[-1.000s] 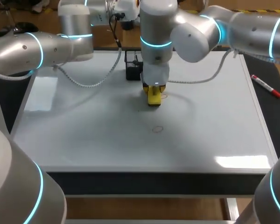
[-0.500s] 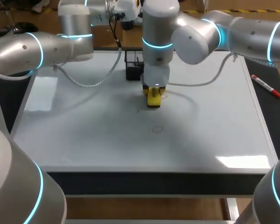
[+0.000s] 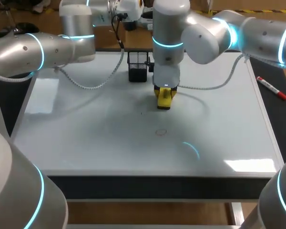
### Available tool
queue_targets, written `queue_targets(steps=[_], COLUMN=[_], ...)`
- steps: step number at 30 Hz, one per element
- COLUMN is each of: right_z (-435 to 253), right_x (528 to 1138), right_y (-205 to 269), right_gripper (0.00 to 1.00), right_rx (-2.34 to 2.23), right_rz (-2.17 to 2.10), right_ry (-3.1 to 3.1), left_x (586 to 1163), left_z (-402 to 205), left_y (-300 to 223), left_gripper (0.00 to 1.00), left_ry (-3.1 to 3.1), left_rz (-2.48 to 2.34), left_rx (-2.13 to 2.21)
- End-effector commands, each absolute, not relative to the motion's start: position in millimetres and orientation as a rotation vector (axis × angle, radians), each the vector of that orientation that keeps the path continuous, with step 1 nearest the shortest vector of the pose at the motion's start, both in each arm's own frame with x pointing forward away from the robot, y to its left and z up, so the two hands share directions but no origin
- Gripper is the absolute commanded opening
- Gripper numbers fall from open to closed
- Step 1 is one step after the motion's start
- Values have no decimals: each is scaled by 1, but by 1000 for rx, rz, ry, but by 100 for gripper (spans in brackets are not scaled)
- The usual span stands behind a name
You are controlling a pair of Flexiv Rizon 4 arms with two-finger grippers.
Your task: Pick up the inspection probe, press it on each red-marked spot on the whiteboard one by one, put down the probe, pick up the eraser, and wipe off all the red marks.
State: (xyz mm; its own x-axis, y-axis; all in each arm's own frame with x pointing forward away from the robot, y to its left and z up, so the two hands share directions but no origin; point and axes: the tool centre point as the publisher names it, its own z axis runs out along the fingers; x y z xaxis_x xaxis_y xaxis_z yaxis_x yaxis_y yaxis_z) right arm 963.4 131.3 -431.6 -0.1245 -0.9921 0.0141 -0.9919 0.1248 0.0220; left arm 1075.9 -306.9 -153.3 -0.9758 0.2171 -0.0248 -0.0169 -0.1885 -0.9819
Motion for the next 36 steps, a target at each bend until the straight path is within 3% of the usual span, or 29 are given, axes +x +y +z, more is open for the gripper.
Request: queue_targets(steps=[1,19,36], right_z=[-433,-418,-380], right_x=[958,950,912], right_y=[113,71,-25], right_gripper=[0,0,0], right_rx=[2054,1923,1582], right_rz=[-10,18,98], right_ry=[-2355,-2465,-2707], left_x=[1077,1077,1077], left_z=[-152,-152,-152], left_y=[-307,-307,-307], left_gripper=[0,0,0], left_ry=[-1895,-1895,-1895], left_rz=[2295,2295,2295], left_rx=[-239,-239,-239])
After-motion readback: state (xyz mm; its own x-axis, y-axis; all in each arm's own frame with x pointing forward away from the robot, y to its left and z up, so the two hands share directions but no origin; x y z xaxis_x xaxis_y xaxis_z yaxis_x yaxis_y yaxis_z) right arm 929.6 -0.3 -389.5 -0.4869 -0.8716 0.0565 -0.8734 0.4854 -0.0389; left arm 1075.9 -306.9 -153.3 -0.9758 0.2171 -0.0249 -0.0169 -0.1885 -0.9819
